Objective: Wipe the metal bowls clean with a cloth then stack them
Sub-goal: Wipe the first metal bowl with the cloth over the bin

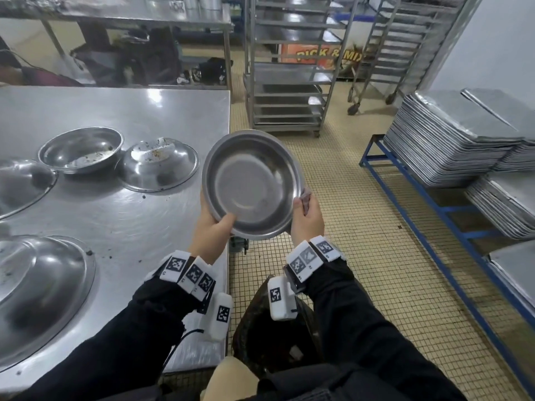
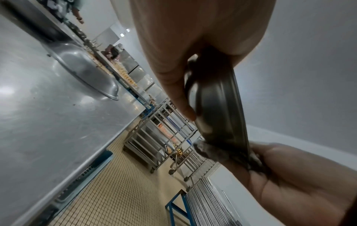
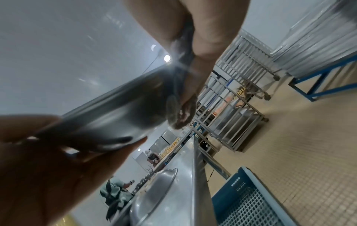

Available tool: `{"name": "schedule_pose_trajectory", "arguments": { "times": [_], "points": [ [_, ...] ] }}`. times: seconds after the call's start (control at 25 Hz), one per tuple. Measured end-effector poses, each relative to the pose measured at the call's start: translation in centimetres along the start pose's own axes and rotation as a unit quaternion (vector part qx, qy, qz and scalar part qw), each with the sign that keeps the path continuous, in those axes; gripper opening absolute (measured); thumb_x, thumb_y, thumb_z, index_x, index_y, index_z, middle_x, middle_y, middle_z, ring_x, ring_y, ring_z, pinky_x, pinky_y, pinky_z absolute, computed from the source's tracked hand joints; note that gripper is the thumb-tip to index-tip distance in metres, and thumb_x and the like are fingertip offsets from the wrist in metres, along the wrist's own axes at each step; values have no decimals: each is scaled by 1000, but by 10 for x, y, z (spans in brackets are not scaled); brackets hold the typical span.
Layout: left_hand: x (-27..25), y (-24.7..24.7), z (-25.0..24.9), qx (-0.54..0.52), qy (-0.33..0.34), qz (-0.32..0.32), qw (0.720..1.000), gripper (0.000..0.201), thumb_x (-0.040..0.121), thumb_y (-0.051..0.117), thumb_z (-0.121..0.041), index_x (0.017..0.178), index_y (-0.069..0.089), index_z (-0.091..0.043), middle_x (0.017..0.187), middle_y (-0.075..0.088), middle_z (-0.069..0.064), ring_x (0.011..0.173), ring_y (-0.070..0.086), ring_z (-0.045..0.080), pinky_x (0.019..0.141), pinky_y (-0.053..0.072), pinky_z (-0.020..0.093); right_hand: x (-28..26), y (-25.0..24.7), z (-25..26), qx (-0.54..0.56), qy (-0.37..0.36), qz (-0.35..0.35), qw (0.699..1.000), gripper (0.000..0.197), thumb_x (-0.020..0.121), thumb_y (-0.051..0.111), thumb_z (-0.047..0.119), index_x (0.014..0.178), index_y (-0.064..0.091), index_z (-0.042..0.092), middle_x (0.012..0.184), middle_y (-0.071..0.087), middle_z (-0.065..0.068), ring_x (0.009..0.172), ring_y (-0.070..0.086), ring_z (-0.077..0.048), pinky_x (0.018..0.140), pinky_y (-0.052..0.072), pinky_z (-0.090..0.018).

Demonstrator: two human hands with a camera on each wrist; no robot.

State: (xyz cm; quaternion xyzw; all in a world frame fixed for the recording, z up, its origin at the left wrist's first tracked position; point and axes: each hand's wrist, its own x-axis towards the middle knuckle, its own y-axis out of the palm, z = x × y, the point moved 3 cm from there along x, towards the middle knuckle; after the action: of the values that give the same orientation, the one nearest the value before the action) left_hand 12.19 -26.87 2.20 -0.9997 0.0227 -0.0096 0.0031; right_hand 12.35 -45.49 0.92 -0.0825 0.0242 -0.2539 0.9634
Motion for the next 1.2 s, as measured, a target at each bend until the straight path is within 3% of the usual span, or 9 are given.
{"name": "schedule_pose_trajectory", "arguments": {
  "times": [0.16,0.28,0.4,0.52,0.68,0.76,0.96,1.04,1.2],
  "points": [
    [15,-18,12,24,-28,-73,997,55,94,45,-7,144,33,-28,116,59,4,109,60,30,91,53,49,-5,-8,3,-61,-38,-2,997,27,100,42,31,122,54,23,90,62,13,69,52,11,59,48,-10],
    [16,-22,11,10,-25,-84,996,41,100,42,-28,140,38,-31,116,61,3,105,61,24,93,51,45,-20,3,11,-82,-127,17,988,32,98,44,36,126,54,26,77,60,8,58,49,6,48,41,-7],
    [14,-15,1,-1,6,-68,998,29,104,34,-36,130,44,-29,102,62,-2,93,61,9,82,49,26,-45,40,10,-169,-228,188,940,40,97,44,38,131,51,18,101,65,-3,82,61,-9,71,53,-21],
    [15,-12,-8,4,37,-61,997,22,104,34,-36,120,49,-34,72,53,-1,63,53,11,64,47,29,-65,58,4,-289,-316,288,856,46,99,28,48,120,56,19,109,66,-3,94,62,-19,77,52,-36],
    [18,-14,-11,41,73,-41,996,18,105,32,-31,114,47,-37,103,59,-11,88,57,-14,78,44,7,-48,39,-14,-423,-347,266,794,51,100,18,47,136,47,26,133,56,0,126,48,-19,102,38,-33],
    [18,-14,-10,62,83,-29,994,29,101,33,-39,126,45,-30,115,58,-10,102,54,-13,86,41,8,-35,33,-22,-454,-360,246,777,59,97,13,47,139,45,21,138,52,-3,133,41,-22,111,26,-37],
    [20,-13,-6,84,102,-43,990,45,100,31,-42,139,39,-21,126,56,-1,115,53,3,93,42,15,-51,57,-12,-342,-268,339,835,51,102,17,43,148,25,24,154,27,1,144,14,-14,117,-1,-28],
    [23,-13,-9,87,96,-32,991,34,103,32,-36,134,41,-24,117,57,-9,105,53,-11,86,42,7,-56,60,-12,-351,-266,347,828,51,102,15,43,149,21,27,155,25,3,145,11,-12,113,-7,-24],
    [18,-20,5,37,37,-28,998,20,105,31,-26,114,49,-27,105,56,-10,96,54,-4,74,41,5,-28,37,-34,-569,-291,309,704,54,98,8,46,149,18,30,155,23,6,146,2,-19,115,-8,-50]
  ]
}}
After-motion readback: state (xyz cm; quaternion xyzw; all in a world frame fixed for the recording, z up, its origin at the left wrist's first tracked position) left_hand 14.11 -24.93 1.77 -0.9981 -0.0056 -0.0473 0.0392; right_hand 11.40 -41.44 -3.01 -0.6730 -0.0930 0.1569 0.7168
